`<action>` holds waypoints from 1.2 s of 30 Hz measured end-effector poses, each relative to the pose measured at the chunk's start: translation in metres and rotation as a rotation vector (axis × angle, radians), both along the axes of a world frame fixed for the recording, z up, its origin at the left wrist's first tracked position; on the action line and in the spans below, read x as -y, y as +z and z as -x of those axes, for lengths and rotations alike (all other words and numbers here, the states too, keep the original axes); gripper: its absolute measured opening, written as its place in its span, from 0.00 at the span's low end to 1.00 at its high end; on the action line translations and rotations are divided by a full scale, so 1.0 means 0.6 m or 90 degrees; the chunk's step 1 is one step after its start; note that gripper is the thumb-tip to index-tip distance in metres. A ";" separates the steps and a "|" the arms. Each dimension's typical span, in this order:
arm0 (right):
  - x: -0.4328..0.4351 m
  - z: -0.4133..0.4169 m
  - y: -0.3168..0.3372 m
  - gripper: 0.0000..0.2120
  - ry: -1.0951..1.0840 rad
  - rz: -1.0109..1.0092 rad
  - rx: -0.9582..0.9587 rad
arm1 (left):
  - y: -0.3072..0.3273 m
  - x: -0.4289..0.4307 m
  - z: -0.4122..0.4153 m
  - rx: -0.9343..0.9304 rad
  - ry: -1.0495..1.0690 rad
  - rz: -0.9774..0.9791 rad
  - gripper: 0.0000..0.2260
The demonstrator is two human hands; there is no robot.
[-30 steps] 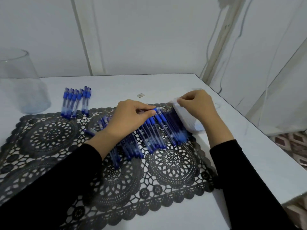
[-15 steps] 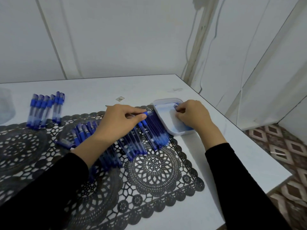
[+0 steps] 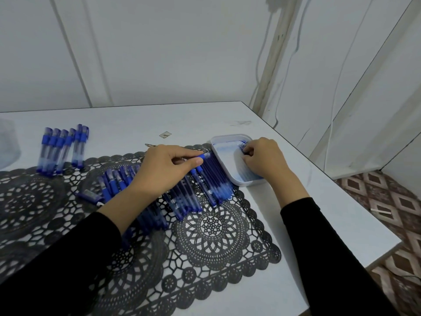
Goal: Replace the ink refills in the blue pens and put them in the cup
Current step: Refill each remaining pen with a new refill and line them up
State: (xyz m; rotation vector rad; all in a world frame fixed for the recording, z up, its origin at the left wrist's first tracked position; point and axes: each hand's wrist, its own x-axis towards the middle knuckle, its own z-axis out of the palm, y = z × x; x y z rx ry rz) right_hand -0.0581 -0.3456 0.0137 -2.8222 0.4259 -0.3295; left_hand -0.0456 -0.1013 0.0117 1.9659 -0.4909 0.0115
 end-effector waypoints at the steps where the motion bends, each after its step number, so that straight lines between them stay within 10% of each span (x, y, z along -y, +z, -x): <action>1: 0.000 -0.001 0.000 0.09 0.002 -0.009 -0.001 | 0.000 0.000 0.000 -0.003 -0.002 0.006 0.07; 14: -0.012 0.006 0.010 0.09 0.027 -0.108 0.019 | -0.001 -0.005 0.001 0.006 -0.004 0.020 0.09; 23: -0.032 0.025 0.052 0.08 0.060 -0.637 0.165 | 0.005 -0.014 -0.001 0.049 0.004 0.066 0.08; 36: -0.184 0.036 0.070 0.06 0.148 -0.984 0.195 | 0.009 -0.129 0.028 0.208 0.038 0.009 0.10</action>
